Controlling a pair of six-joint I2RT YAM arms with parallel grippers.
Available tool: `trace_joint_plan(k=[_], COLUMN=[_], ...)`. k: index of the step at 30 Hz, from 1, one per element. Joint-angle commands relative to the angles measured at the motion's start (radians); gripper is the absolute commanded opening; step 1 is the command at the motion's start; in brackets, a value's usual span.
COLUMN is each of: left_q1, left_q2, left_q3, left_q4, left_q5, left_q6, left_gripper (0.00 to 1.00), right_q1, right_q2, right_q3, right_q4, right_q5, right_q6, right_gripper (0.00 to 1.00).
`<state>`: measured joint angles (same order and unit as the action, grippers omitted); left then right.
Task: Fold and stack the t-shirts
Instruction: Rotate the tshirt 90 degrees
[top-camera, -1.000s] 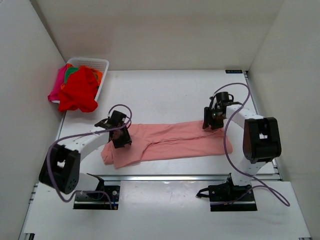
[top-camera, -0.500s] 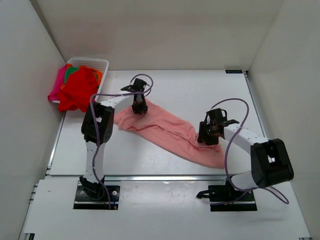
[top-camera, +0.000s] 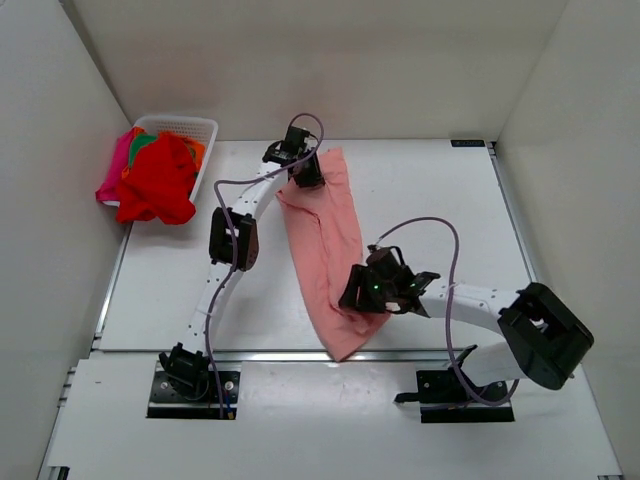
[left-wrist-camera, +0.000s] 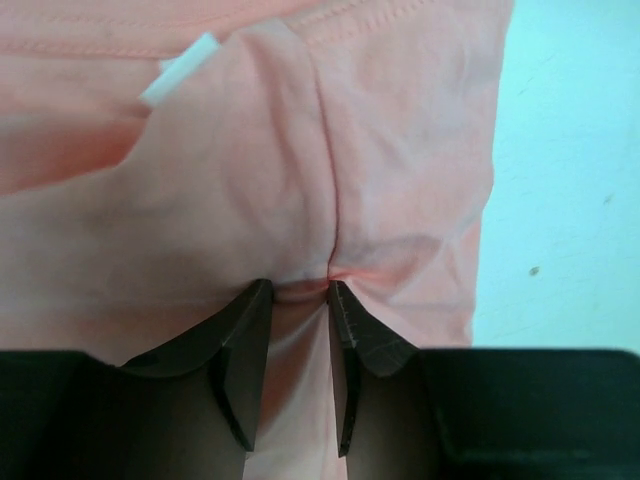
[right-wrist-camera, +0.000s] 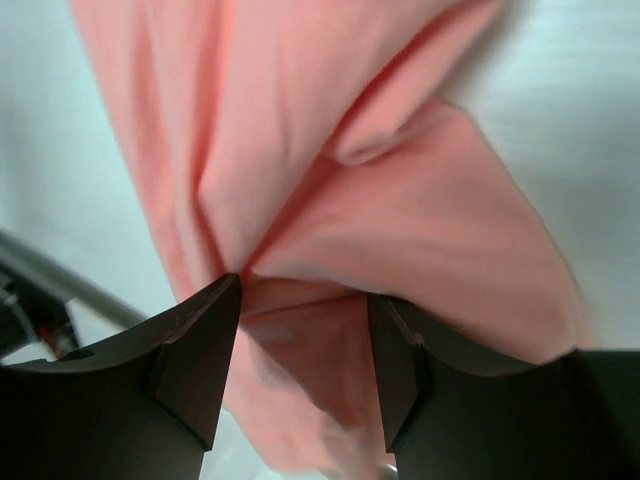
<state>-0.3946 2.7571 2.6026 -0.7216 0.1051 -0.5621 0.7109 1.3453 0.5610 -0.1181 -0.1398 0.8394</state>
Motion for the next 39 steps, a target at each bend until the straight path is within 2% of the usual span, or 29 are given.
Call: trace_joint_plan(k=[1,3,4,5,7,8,11,15,19,24,28,31,33,34,36,37,38,39], left_q1=[0.017,0.029,0.037,0.046,0.049,0.059,0.079,0.103,0.125,0.16,0.175,0.152,0.126,0.106,0.054,0.015,-0.033,-0.042], left_q2=[0.098,0.0,-0.014,-0.011,0.067,0.071,0.003,0.059,0.016,0.001,-0.072,-0.203,-0.35,-0.387,-0.599,-0.735,-0.805,-0.936], left_q3=[0.12,-0.087,-0.129,-0.109,0.055,0.068,-0.074,0.032,-0.032,-0.001,0.03,0.01,-0.123,-0.184,-0.524,-0.75,-0.87,-1.076], left_q4=[-0.066,0.065,0.126,0.122,0.088,0.106,0.224,0.228,0.316,0.346,0.283,0.187,0.076,-0.003,-0.044,0.018,0.098,0.141], left_q5=[0.059,0.071,0.065,0.061,0.09,0.102,0.097,0.096,0.104,0.117,0.159,0.173,0.165,0.141,0.075,0.015,-0.014,-0.039], left_q6=[-0.027,-0.054,-0.056,-0.059,-0.073,-0.082,-0.114,-0.148,-0.167,-0.191,-0.165,-0.076,-0.018,0.035,0.103,0.111,0.104,0.084], left_gripper=[0.42,0.43,0.42,0.43,0.44,0.43,0.43,0.44,0.44,0.44,0.46,0.54,0.58,0.58,0.63,0.68,0.69,0.73], right_q1=[0.12,0.168,0.195,0.211,0.239,0.233,0.225,0.228,0.251,0.222,0.177,0.133,0.066,-0.003,-0.118,-0.172,-0.186,-0.194], right_q2=[0.081,0.136,0.147,0.158,0.155,0.141,0.088,0.028,-0.052,-0.193,-0.293,-0.359,-0.377,-0.38,-0.379,-0.399,-0.409,-0.44], right_q3=[-0.029,0.003,0.028,0.046,0.046,0.031,-0.019,-0.091,-0.121,-0.139,-0.159,-0.156,-0.158,-0.156,-0.17,-0.183,-0.205,-0.201], right_q4=[0.112,0.147,0.134,0.13,0.124,0.132,0.123,0.103,0.155,0.159,0.215,0.189,0.132,0.082,0.029,0.005,0.002,-0.02], right_q5=[-0.02,-0.027,-0.008,-0.01,0.021,0.028,0.057,0.016,0.045,0.137,0.134,0.169,0.161,0.107,0.036,0.01,0.011,0.017], right_q6=[0.141,0.11,0.089,0.073,0.018,0.012,0.029,0.049,0.001,-0.02,-0.097,-0.147,-0.166,-0.171,-0.206,-0.215,-0.217,-0.217], right_gripper=[0.51,0.5,0.51,0.51,0.51,0.51,0.51,0.52,0.55,0.56,0.54,0.46,0.46,0.46,0.47,0.48,0.5,0.51])
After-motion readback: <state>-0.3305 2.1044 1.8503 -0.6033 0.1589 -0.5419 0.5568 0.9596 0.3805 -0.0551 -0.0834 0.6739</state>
